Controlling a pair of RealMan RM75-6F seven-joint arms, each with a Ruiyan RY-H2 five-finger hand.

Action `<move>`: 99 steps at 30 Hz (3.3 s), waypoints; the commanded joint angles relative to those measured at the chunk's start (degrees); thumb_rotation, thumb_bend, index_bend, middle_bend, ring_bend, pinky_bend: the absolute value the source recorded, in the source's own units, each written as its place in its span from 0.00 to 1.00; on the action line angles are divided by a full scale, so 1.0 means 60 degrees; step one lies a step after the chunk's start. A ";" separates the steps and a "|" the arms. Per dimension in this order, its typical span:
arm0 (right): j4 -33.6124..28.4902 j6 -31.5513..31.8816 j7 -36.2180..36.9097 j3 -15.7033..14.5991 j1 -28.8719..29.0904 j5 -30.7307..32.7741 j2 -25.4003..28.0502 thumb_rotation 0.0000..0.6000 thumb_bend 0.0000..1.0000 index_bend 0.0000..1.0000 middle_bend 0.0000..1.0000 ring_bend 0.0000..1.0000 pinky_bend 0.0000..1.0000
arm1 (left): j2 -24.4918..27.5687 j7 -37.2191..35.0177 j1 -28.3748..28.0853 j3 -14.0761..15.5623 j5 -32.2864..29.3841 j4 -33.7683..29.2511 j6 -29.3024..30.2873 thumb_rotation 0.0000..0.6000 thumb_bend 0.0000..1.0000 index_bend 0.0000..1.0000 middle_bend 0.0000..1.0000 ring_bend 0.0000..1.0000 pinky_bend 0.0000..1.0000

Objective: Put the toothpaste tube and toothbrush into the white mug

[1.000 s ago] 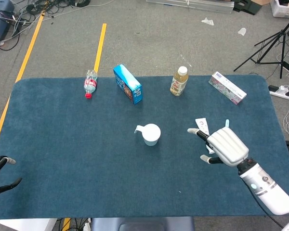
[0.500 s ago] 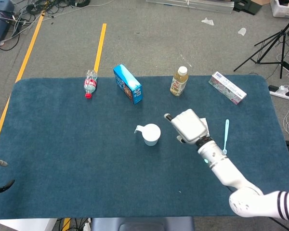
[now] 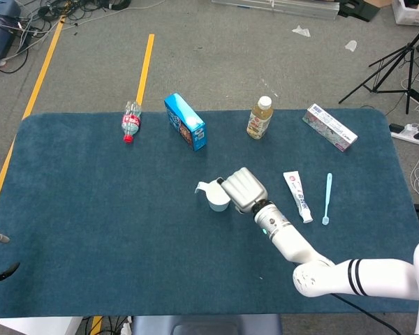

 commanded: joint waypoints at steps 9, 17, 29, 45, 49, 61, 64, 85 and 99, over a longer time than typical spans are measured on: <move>0.0453 0.0013 0.0088 -0.0436 0.0335 0.0236 -0.0368 1.00 0.10 0.37 1.00 1.00 1.00 | -0.0022 0.0069 -0.0033 -0.0006 -0.0060 -0.0002 -0.0149 1.00 0.00 0.43 0.40 0.31 0.35; 0.0974 -0.0007 0.0255 -0.0552 0.0560 0.0283 -0.0895 1.00 0.10 0.38 1.00 1.00 1.00 | 0.0000 -0.0031 -0.0012 -0.0024 -0.0067 0.0018 -0.0147 1.00 0.00 0.43 0.40 0.31 0.35; 0.1624 -0.0059 0.0391 -0.0713 0.0783 0.0455 -0.1410 1.00 0.14 0.42 1.00 1.00 1.00 | 0.0017 -0.0103 -0.0007 -0.0019 -0.0049 0.0019 -0.0191 1.00 0.00 0.43 0.40 0.31 0.35; 0.2055 -0.0233 0.0522 -0.0977 0.0908 0.0644 -0.1645 1.00 0.30 0.63 1.00 1.00 1.00 | 0.0052 -0.0203 0.0012 -0.0047 -0.0098 0.0037 -0.0216 1.00 0.00 0.43 0.40 0.31 0.35; 0.1989 -0.0176 0.0510 -0.1102 0.0877 0.0568 -0.1559 1.00 0.31 0.65 1.00 1.00 1.00 | 0.0046 -0.0189 0.0006 -0.0058 -0.0135 0.0051 -0.0246 1.00 0.00 0.43 0.40 0.31 0.35; 0.1030 0.0277 0.0571 -0.1490 0.0536 -0.0031 -0.0652 1.00 0.31 0.66 1.00 1.00 1.00 | 0.0022 -0.0188 -0.0013 -0.0125 -0.0306 0.0105 -0.0332 1.00 0.00 0.43 0.40 0.31 0.35; 0.0520 0.0516 0.0532 -0.1655 0.0378 -0.0324 -0.0247 1.00 0.31 0.66 1.00 1.00 1.00 | 0.0006 -0.0157 -0.0015 -0.0139 -0.0342 0.0110 -0.0341 1.00 0.00 0.43 0.40 0.31 0.35; -0.1135 0.1803 0.1102 -0.3528 -0.1809 -0.4361 0.1456 1.00 0.31 0.66 1.00 1.00 1.00 | -0.0135 0.0192 -0.0061 -0.0155 -0.0459 0.0114 -0.0441 1.00 0.00 0.43 0.40 0.31 0.35; -0.0126 0.1497 0.2187 -0.3499 -0.2778 -0.5531 0.1390 1.00 0.31 0.66 1.00 1.00 1.00 | -0.0157 0.0213 -0.0079 -0.0169 -0.0516 0.0139 -0.0499 1.00 0.00 0.43 0.40 0.31 0.35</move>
